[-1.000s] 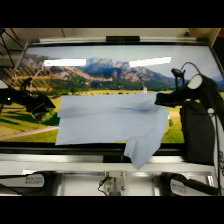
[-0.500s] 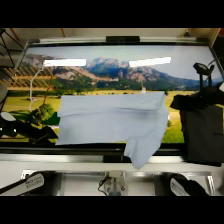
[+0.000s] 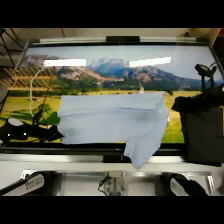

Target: Fold the shirts.

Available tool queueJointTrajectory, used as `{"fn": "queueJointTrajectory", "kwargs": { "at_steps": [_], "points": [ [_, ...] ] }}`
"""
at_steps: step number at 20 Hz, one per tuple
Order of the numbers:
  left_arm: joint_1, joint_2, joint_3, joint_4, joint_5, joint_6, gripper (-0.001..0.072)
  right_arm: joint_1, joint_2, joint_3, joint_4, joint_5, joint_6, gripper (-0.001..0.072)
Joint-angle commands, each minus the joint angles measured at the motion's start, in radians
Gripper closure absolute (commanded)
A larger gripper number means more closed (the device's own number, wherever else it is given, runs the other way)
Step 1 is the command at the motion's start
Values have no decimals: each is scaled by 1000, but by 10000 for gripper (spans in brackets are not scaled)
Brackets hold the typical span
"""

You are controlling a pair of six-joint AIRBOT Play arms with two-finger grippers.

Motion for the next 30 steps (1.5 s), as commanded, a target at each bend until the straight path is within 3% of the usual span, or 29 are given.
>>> {"fn": "queueJointTrajectory", "kwargs": {
  "at_steps": [1, 5, 8, 14, 21, 23, 25, 27, 30],
  "points": [
    [-16, 4, -6, -18, -15, -15, 669, 3, 21, -59, 13, 127, 34, 242],
    [-6, 39, -4, -19, -24, -6, 669, -19, 167, -524, 35, 34, 66, 242],
    [-6, 72, -4, -19, -37, 0, 669, -9, 182, -752, 86, -80, 60, 242],
    [-6, 89, -4, -19, -79, -1, 668, -8, 180, -817, 87, -358, 140, 272],
    [-6, 89, -4, -19, -79, -3, 668, 23, 180, -879, 153, -455, 133, 280],
    [-6, 89, -4, -24, -78, -8, 669, 81, 180, -895, 158, -496, 144, 428],
    [-6, 89, -3, -27, -79, -8, 668, 116, 181, -887, 149, -513, 182, 641],
    [-5, 90, 27, -39, -79, -8, 668, 105, 182, -825, 150, -489, 162, 655],
    [-6, 91, 182, -74, -87, -32, 669, 69, 180, -625, 157, -470, 40, 654]
  ]
}}
